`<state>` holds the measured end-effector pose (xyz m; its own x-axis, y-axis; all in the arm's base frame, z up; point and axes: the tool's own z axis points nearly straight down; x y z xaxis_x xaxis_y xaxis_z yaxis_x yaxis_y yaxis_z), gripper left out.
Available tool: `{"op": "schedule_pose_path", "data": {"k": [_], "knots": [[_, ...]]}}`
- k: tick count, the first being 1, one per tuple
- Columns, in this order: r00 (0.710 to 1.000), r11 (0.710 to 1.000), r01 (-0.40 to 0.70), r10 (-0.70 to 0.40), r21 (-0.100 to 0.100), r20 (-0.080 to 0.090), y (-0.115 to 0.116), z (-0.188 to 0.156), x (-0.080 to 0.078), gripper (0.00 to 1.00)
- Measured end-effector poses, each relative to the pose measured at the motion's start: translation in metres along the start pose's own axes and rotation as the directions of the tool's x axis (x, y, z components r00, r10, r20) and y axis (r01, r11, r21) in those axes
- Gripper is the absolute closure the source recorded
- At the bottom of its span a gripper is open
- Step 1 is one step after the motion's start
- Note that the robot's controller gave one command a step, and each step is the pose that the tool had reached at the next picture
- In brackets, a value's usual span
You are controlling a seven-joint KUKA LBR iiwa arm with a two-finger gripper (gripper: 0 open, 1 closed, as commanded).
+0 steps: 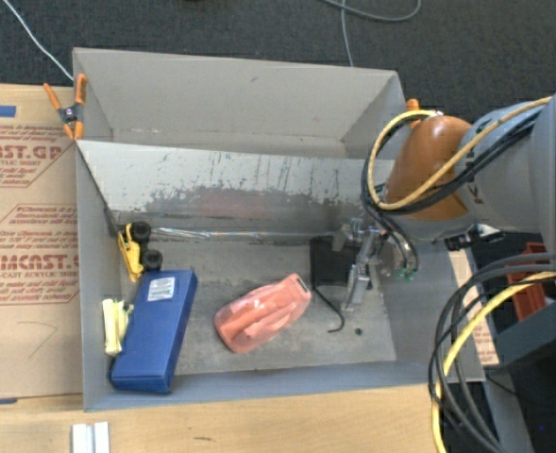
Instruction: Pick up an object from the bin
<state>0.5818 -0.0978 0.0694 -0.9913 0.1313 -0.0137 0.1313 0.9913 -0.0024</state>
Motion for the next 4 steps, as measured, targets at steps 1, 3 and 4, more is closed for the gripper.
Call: {"op": "schedule_pose_path", "data": {"k": [1,3,4], "knots": [[0.919,0.919,-0.394,0.394,0.001,-0.015,0.0138,-0.0004,0.0073,1.0],[0.919,0.919,-0.394,0.394,0.001,-0.015,0.0137,-0.0015,0.0075,1.0],[0.919,0.92,-0.393,0.393,0.001,-0.015,0.0139,-0.008,0.0075,1.0]]}}
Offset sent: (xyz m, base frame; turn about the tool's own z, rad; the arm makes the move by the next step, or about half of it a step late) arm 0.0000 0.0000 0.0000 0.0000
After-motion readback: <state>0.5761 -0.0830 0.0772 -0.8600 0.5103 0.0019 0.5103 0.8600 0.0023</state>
